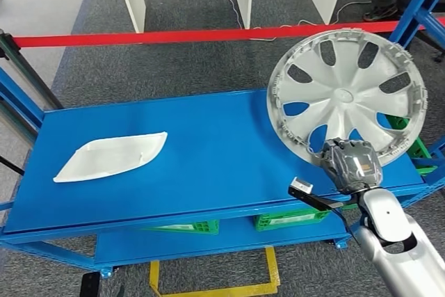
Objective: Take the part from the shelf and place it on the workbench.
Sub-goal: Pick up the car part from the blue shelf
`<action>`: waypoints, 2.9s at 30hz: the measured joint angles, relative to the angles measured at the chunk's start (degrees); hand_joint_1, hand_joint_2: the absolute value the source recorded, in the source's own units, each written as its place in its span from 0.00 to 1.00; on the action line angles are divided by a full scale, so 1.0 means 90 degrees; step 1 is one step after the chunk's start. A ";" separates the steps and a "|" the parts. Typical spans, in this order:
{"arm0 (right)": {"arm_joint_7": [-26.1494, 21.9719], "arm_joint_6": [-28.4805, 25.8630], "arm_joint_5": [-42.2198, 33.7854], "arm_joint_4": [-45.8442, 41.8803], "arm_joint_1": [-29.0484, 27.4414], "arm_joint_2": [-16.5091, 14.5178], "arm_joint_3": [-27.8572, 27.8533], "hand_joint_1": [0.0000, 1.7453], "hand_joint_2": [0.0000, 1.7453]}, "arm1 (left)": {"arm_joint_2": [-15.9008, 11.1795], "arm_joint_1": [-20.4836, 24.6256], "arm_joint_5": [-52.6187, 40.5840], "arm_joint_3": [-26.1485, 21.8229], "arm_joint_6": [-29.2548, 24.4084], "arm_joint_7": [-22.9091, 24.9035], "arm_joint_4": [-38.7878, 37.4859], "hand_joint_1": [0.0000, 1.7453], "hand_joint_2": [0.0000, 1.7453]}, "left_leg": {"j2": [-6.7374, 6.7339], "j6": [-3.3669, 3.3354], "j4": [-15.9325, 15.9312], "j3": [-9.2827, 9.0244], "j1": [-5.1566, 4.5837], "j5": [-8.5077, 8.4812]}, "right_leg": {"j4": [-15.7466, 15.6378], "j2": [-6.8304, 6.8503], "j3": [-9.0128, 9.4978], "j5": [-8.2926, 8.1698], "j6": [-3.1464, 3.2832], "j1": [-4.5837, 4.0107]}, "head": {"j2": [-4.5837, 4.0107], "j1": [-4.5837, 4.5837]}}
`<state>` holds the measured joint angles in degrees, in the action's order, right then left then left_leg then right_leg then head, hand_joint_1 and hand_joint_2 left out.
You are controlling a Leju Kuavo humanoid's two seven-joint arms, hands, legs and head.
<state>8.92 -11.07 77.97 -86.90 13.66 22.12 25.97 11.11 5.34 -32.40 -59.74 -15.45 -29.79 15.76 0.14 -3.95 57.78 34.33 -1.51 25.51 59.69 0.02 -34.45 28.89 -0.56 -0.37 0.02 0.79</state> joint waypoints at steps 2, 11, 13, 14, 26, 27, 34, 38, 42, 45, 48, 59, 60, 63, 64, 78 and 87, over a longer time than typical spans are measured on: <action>-0.0038 -0.0102 0.0031 -0.0052 -0.0034 0.0000 -0.0025 1.00 1.00 | 0.0015 0.0019 -0.0010 -0.0001 0.0007 0.0007 0.0000 0.00 1.00 | -0.0006 0.0035 -0.0100 -0.0045 0.0054 -0.0043 | 0.0521 -0.0007 -0.0256 0.0307 -0.0062 0.0019 | 0.0000 0.0020; -0.0091 -0.0243 0.0101 -0.0160 -0.0145 -0.0005 -0.0038 1.00 1.00 | 0.0052 0.0042 -0.0009 -0.0004 0.0054 0.0015 0.0000 0.00 1.00 | 0.0009 0.0276 0.0091 -0.0037 0.0158 0.0095 | -0.0035 0.0005 0.0032 -0.0119 -0.0311 0.0200 | 0.0001 0.0048; -0.0136 -0.0315 0.0108 -0.0183 -0.0184 -0.0007 -0.0044 1.00 1.00 | 0.0052 0.0041 0.0004 -0.0004 0.0110 0.0012 0.0000 0.00 1.00 | 0.0013 0.0316 0.0131 -0.0007 0.0149 0.0094 | -0.0045 -0.0010 0.0050 -0.0083 -0.0195 0.0185 | 0.0001 0.0042; -0.0175 -0.0371 0.0108 -0.0199 -0.0206 -0.0009 -0.0046 1.00 1.00 | 0.0051 0.0042 0.0015 -0.0004 0.0142 0.0011 0.0000 0.00 1.00 | 0.0013 0.0341 0.0152 -0.0003 0.0154 0.0120 | -0.0039 -0.0007 0.0049 -0.0093 -0.0153 0.0188 | 0.0000 0.0037; -0.0613 -0.1173 0.0040 -0.0519 -0.0416 -0.0123 -0.0077 1.00 1.00 | 0.0030 0.0127 0.0038 -0.0004 0.0278 0.0224 -0.0001 0.00 1.00 | 0.0019 0.0091 0.0289 -0.0178 0.0049 0.0269 | -0.0041 -0.0005 0.0005 -0.0202 0.0001 0.0083 | 0.0000 -0.0008; -0.0613 -0.1181 0.0038 -0.0528 -0.0423 -0.0133 -0.0077 1.00 1.00 | 0.0026 0.0135 0.0038 -0.0004 0.0279 0.0225 -0.0002 0.00 1.00 | 0.0020 0.0067 0.0186 -0.0211 0.0029 0.0256 | -0.0043 0.0000 -0.0018 -0.0227 -0.0030 0.0093 | 0.0000 -0.0010; -0.0715 -0.1208 -0.0102 -0.0566 -0.0478 -0.0149 -0.0101 1.00 1.00 | 0.0049 0.0149 0.0046 -0.0007 0.0281 0.0247 -0.0005 0.00 1.00 | -0.0008 0.0074 -0.0083 0.0001 0.0087 -0.0123 | 0.1040 0.0000 -0.0467 0.0649 -0.0241 0.0118 | 0.0000 0.0009; -0.0978 -0.1283 -0.0383 -0.0625 -0.0536 -0.0153 -0.0097 1.00 1.00 | 0.0056 0.0147 0.0040 -0.0007 0.0265 0.0329 -0.0005 0.00 1.00 | -0.0013 0.0114 -0.0042 0.0269 0.0093 -0.0309 | 0.1124 0.0007 -0.0128 0.0551 -0.0318 0.0145 | 0.0000 0.0010; -0.1108 -0.1310 -0.0538 -0.0760 -0.0540 -0.0165 -0.0075 1.00 1.00 | 0.0056 0.0154 0.0038 -0.0007 0.0236 0.0348 -0.0005 0.00 1.00 | -0.0003 0.0236 0.0056 0.0465 0.0079 -0.0477 | -0.0247 -0.0010 0.0739 0.0369 -0.0237 0.0130 | 0.0000 0.0009; -0.1154 -0.1329 -0.0602 -0.0795 -0.0542 -0.0176 -0.0057 1.00 1.00 | 0.0052 0.0142 0.0038 -0.0007 0.0217 0.0347 -0.0005 0.00 1.00 | 0.0006 0.0338 0.0076 0.0516 0.0088 -0.0545 | -0.0248 -0.0004 0.0642 0.0265 -0.0085 0.0123 | 0.0000 0.0014; -0.1169 -0.1363 -0.0626 -0.0811 -0.0531 -0.0188 -0.0035 1.00 1.00 | 0.0049 0.0134 0.0038 -0.0007 0.0167 0.0347 -0.0005 0.00 1.00 | 0.0006 0.0465 0.0755 0.0705 0.0123 0.0208 | -0.0249 0.0029 0.0486 0.0065 0.0059 0.0144 | 0.0000 -0.0007; -0.1219 -0.1386 -0.0653 -0.0814 -0.0522 -0.0220 -0.0003 1.00 1.00 | 0.0045 0.0178 0.0038 -0.0007 0.0145 0.0341 -0.0005 0.00 1.00 | 0.0023 0.0301 -0.0108 -0.0647 0.0085 0.0474 | -0.0210 0.0034 -0.0249 -0.0616 -0.0155 0.0149 | 0.0000 -0.0013; -0.1225 -0.1389 -0.0654 -0.0813 -0.0525 -0.0223 0.0008 1.00 1.00 | 0.0048 0.0173 0.0039 -0.0007 0.0145 0.0340 -0.0005 0.00 1.00 | 0.0012 0.0264 -0.0138 -0.0607 0.0085 0.0400 | -0.0220 0.0030 -0.0271 -0.0625 -0.0193 0.0162 | 0.0000 -0.0018; -0.1237 -0.1411 -0.0662 -0.0813 -0.0540 -0.0226 0.0026 1.00 1.00 | 0.0045 0.0168 0.0039 -0.0008 0.0146 0.0340 -0.0005 0.00 1.00 | -0.0026 0.0140 -0.0209 -0.0410 0.0108 0.0150 | 0.0274 0.0015 -0.0506 0.0005 -0.0254 0.0175 | 0.0000 -0.0003; -0.1241 -0.1421 -0.0670 -0.0817 -0.0552 -0.0226 0.0027 1.00 1.00 | 0.0043 0.0167 0.0039 -0.0009 0.0148 0.0340 -0.0005 0.00 1.00 | -0.0029 0.0114 -0.0205 -0.0310 0.0103 0.0073 | 0.0679 0.0015 -0.0618 0.0337 -0.0267 0.0174 | 0.0000 0.0003; -0.1236 -0.1496 -0.0728 -0.0975 -0.0791 -0.0226 0.0014 1.00 1.00 | 0.0016 0.0119 0.0021 -0.0005 0.0178 0.0347 -0.0005 0.00 1.00 | -0.0012 0.0464 0.0469 0.0658 0.0127 0.0009 | -0.0369 0.0040 0.0684 0.0203 0.0017 0.0160 | 0.0000 -0.0022; -0.1236 -0.1524 -0.0733 -0.1003 -0.0838 -0.0226 -0.0029 1.00 1.00 | -0.0001 0.0149 0.0018 -0.0002 0.0183 0.0357 -0.0007 0.00 1.00 | 0.0006 0.0418 0.0330 -0.0474 0.0159 0.0441 | -0.0188 0.0037 -0.0096 -0.0350 -0.0046 0.0136 | 0.0000 -0.0033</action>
<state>-2.20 -24.79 71.37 -95.93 6.12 20.09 25.70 11.10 6.68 -32.24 -59.76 -13.80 -26.58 15.69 0.20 -0.19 60.75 30.06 -0.08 29.48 58.00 0.36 -35.32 25.74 -0.98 0.85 0.02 0.49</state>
